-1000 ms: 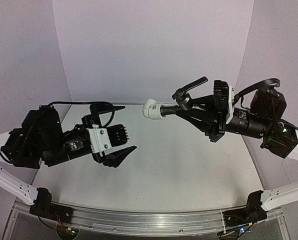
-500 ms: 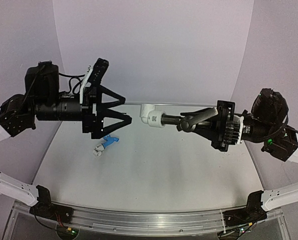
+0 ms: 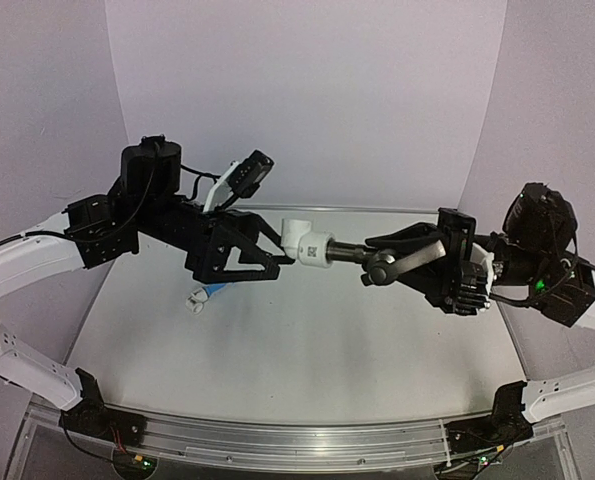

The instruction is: Install the water faucets

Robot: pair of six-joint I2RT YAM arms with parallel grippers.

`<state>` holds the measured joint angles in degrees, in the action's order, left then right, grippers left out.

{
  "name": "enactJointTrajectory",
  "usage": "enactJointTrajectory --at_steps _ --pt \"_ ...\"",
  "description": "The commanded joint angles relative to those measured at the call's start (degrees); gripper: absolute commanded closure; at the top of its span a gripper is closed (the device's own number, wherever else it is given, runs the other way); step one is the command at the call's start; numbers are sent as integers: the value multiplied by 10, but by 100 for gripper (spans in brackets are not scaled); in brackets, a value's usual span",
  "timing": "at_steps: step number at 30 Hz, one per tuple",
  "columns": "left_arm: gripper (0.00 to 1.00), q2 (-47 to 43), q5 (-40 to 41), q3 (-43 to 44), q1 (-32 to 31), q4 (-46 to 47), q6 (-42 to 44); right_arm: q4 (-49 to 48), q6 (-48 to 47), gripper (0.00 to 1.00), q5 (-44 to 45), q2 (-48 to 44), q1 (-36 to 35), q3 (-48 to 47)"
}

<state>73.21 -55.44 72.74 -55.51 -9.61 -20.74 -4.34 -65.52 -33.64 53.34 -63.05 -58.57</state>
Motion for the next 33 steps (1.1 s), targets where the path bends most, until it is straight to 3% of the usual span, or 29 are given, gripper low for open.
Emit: enactJointTrajectory --at_steps 1,4,8,13,25,33 --pt "13 15 -53 2 0 113 -28 -51 13 100 -22 -2 -1 3" --pt "17 21 -53 8 0 120 -27 -52 21 100 -21 7 -1 -2" --pt "32 27 -55 10 0 125 -25 -53 25 100 -17 16 -1 -3" --pt "44 28 -61 3 -1 133 -26 -61 41 100 3 20 -1 -1" --pt "44 44 -99 11 -15 153 -31 -92 83 100 22 37 -1 -11" --pt "65 27 -82 7 -26 153 -7 -108 130 100 38 46 -1 -12"
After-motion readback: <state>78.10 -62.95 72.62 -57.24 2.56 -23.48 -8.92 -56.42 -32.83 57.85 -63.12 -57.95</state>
